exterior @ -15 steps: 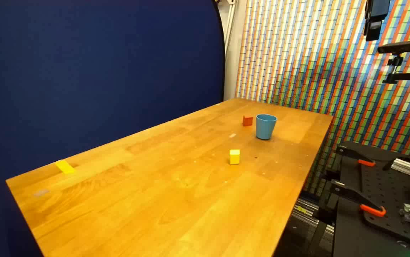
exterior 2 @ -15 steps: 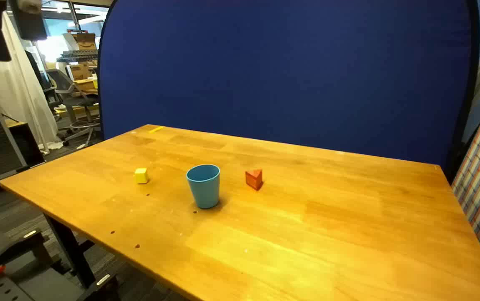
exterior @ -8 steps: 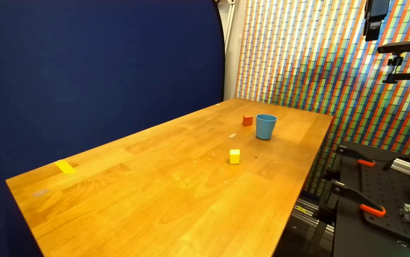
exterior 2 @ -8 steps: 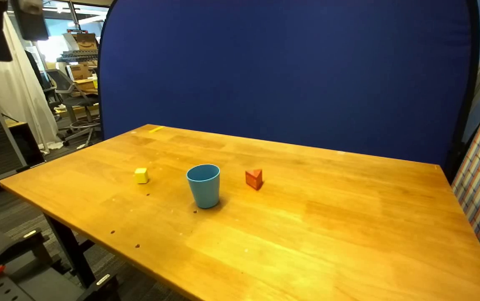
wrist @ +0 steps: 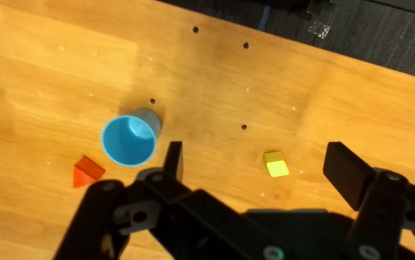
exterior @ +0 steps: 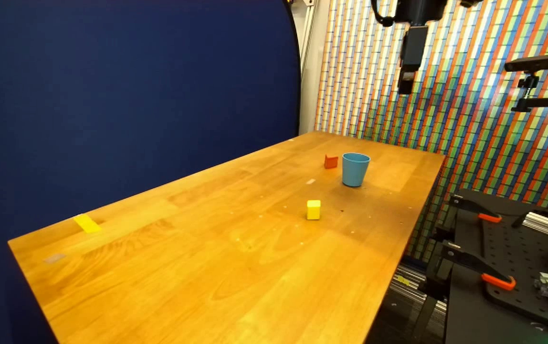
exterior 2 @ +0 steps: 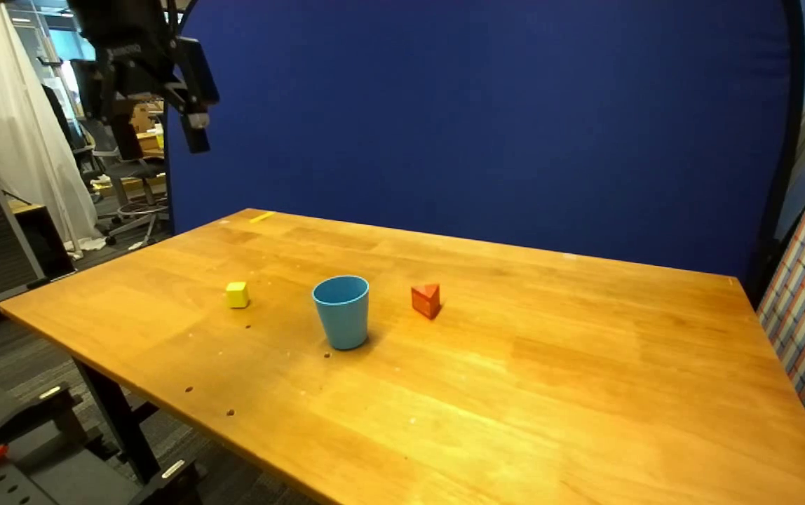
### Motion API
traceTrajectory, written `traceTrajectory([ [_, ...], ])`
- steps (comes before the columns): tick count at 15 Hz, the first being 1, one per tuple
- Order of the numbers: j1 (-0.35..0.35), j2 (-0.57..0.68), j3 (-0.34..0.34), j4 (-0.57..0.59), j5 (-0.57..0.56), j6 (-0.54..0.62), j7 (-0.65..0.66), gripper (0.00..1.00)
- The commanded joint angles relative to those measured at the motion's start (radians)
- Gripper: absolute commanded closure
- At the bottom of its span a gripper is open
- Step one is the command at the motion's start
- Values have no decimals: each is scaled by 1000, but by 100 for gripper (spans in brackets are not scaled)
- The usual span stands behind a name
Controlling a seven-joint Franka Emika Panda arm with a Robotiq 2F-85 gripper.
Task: Put the yellow block in the blue cup
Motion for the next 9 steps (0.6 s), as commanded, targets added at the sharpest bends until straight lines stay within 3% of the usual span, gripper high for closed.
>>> traceTrajectory([
  [1, 70, 259, -8, 129, 107, 102, -116, 0],
  [6, 84, 552, 35, 300, 174, 123, -250, 0],
  [9, 70, 686, 75, 379, 152, 120, -254, 0],
])
